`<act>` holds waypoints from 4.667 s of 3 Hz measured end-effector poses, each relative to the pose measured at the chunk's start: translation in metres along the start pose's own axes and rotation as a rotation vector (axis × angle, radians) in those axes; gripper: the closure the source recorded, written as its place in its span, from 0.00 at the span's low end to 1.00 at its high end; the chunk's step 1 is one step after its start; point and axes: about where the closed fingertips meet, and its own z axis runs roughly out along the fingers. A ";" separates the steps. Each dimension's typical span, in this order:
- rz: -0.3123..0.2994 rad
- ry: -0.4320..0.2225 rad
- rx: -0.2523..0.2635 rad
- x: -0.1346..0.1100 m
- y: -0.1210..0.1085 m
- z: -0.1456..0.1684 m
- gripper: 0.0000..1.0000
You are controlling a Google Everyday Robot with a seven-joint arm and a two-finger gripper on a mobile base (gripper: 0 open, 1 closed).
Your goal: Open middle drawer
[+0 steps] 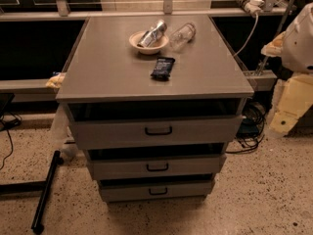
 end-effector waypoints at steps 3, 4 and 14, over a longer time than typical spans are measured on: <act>-0.003 -0.113 -0.029 -0.002 0.041 0.105 0.00; -0.009 -0.138 -0.064 -0.003 0.062 0.178 0.00; -0.105 -0.218 -0.031 0.017 0.047 0.482 0.00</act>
Offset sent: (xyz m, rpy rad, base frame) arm -0.0070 0.0240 -0.1249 0.1267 -0.0087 0.0204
